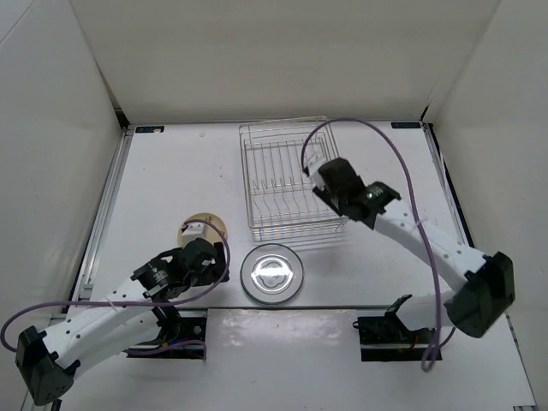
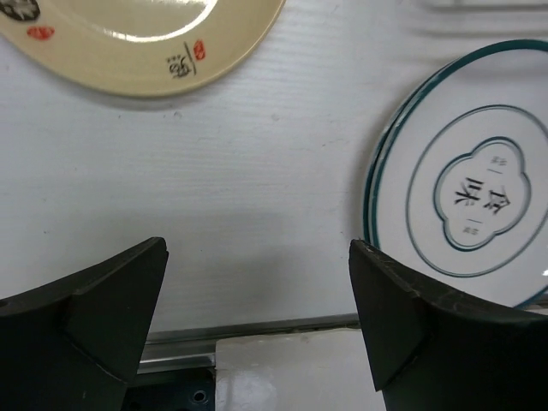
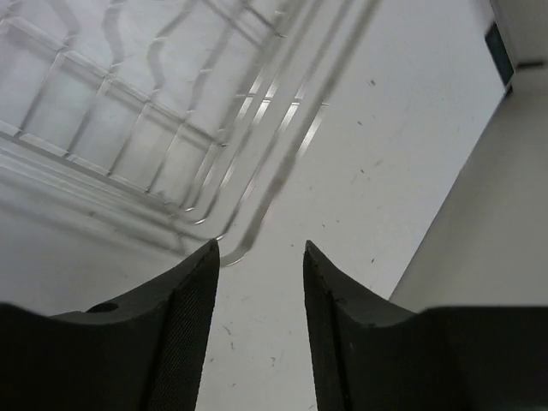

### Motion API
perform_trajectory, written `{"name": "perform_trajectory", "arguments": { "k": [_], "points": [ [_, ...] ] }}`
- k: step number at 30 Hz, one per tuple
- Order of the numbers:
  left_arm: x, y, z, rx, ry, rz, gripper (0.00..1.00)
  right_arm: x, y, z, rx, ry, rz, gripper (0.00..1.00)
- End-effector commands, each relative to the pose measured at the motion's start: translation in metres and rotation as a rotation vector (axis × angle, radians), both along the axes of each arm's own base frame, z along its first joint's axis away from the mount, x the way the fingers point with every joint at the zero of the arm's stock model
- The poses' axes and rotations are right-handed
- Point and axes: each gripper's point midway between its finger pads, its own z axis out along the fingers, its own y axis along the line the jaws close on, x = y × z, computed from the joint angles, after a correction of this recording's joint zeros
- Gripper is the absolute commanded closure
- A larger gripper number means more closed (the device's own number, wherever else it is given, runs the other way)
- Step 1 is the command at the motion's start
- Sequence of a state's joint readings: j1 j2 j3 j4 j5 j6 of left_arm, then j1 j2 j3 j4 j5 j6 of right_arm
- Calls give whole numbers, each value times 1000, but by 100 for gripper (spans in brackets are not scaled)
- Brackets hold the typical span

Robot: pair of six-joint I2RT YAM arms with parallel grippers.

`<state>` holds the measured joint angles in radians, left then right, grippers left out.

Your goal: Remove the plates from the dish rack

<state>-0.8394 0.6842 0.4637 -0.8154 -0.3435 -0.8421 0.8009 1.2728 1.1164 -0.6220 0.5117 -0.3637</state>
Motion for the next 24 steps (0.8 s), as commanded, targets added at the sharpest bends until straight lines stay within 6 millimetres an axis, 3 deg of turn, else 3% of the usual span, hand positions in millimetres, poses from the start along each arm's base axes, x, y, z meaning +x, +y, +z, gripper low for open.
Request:
{"name": "perform_trajectory", "arguments": {
  "k": [1, 2, 3, 4, 5, 6, 7, 8, 10, 11, 12, 13, 15, 16, 18, 19, 21, 22, 23, 24],
  "points": [
    [17, -5, 37, 1, -98, -38, 3, 34, -29, 9, 102, 56, -253, 51],
    [14, 0, 38, 39, -90, -66, 3, 41, -20, 10, 166, 107, -242, 46],
    [14, 2, 42, 67, -97, -99, 3, 48, -47, 11, 197, 138, -338, 31],
    [18, 1, 59, 61, -129, -110, 3, 53, -48, 23, 248, 135, -351, 22],
    [17, 10, 63, 105, -136, -110, 2, 55, -53, 30, 282, 153, -361, 12],
    [13, 22, 64, 177, -135, -152, 1, 48, -56, 28, 281, 190, -366, 10],
    [17, 41, 80, 270, -189, -158, 1, 43, -71, 35, 269, 212, -413, 10],
    [17, 42, 80, 271, -189, -159, 1, 43, -75, 34, 274, 212, -432, 10],
    [20, 62, 91, 348, -247, -128, 1, 44, -96, 34, 309, 198, -518, 10],
    [20, 66, 92, 357, -258, -123, 1, 36, -115, 20, 316, 227, -587, 10],
    [21, 72, 89, 377, -276, -104, 1, 34, -128, 17, 344, 234, -629, 10],
    [22, 76, 91, 390, -300, -106, 1, 23, -132, 0, 345, 284, -647, 10],
    [20, 80, 80, 409, -297, -103, 1, 13, -144, -11, 329, 301, -677, 10],
    [19, 82, 72, 420, -287, -109, 1, 3, -143, -32, 321, 348, -671, 10],
    [22, 79, 69, 414, -300, -113, 1, 0, -149, -26, 358, 291, -671, 10],
    [22, 78, 71, 411, -302, -114, 1, -10, -150, -40, 354, 313, -678, 10],
    [26, 77, 71, 447, -295, -135, 1, -9, -148, -15, 441, 188, -650, 10],
    [28, 78, 71, 469, -291, -132, 1, -17, -149, -14, 460, 160, -644, 10],
    [29, 80, 71, 482, -286, -125, 1, -13, -149, -10, 482, 114, -630, 10],
    [30, 82, 68, 505, -259, -126, 1, -19, -153, 8, 507, 30, -615, 10]
  ]
}}
